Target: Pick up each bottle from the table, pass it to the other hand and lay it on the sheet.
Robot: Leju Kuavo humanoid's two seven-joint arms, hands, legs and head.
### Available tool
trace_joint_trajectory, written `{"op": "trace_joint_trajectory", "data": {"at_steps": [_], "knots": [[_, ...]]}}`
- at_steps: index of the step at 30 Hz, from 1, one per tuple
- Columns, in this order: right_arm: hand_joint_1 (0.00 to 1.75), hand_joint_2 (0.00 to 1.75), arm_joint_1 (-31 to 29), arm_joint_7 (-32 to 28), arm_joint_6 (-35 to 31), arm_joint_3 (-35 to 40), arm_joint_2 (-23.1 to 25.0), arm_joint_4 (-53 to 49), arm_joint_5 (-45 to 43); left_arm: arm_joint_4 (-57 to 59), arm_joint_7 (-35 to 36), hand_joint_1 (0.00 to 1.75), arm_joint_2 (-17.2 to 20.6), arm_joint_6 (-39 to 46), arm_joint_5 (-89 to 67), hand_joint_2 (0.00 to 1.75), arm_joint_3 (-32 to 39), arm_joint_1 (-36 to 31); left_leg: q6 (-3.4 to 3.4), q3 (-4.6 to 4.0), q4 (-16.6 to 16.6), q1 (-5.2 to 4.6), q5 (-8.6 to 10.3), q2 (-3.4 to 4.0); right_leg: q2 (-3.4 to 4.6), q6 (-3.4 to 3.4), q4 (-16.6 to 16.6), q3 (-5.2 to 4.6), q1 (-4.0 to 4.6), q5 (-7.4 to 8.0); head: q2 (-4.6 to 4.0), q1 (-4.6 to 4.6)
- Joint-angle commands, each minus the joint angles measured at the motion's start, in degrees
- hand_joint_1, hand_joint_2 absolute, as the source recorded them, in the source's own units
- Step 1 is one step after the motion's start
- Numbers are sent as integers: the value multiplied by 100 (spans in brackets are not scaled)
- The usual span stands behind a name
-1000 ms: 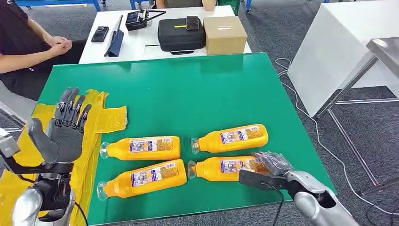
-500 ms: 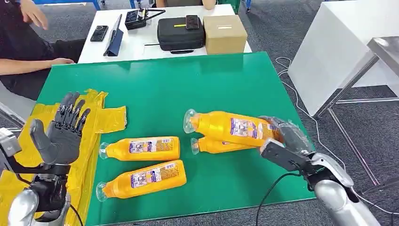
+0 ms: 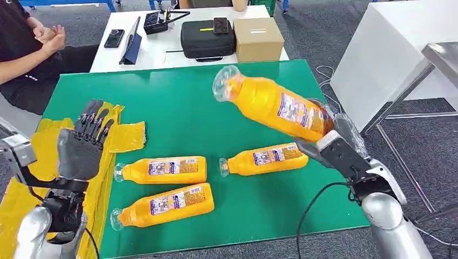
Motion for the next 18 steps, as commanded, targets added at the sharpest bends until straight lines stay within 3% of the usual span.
{"op": "trace_joint_trajectory", "data": {"at_steps": [1,4,8,18], "knots": [[175,175,-1735,418,-326,1206,1073,1865,-103,1054,196,0,-311,-2,91,175,-806,-1088,-5,16,-2,3,1,18,14,0,-3,14,3,4,0,0],[175,175,-2259,567,-565,1676,1297,2446,-79,1209,217,0,-398,130,121,175,-921,-1318,-11,25,-1,3,-2,38,32,1,-1,17,3,9,2,-2],[175,175,-2253,610,-620,1749,1267,2405,-106,1188,220,0,-386,154,137,175,-923,-1302,-5,16,-2,1,6,13,7,1,0,14,2,2,2,2],[175,175,-2659,997,-726,2456,1811,3056,490,1327,240,0,-608,276,824,175,-718,-1402,-9,13,2,2,2,25,17,1,5,8,2,1,0,0]]}}
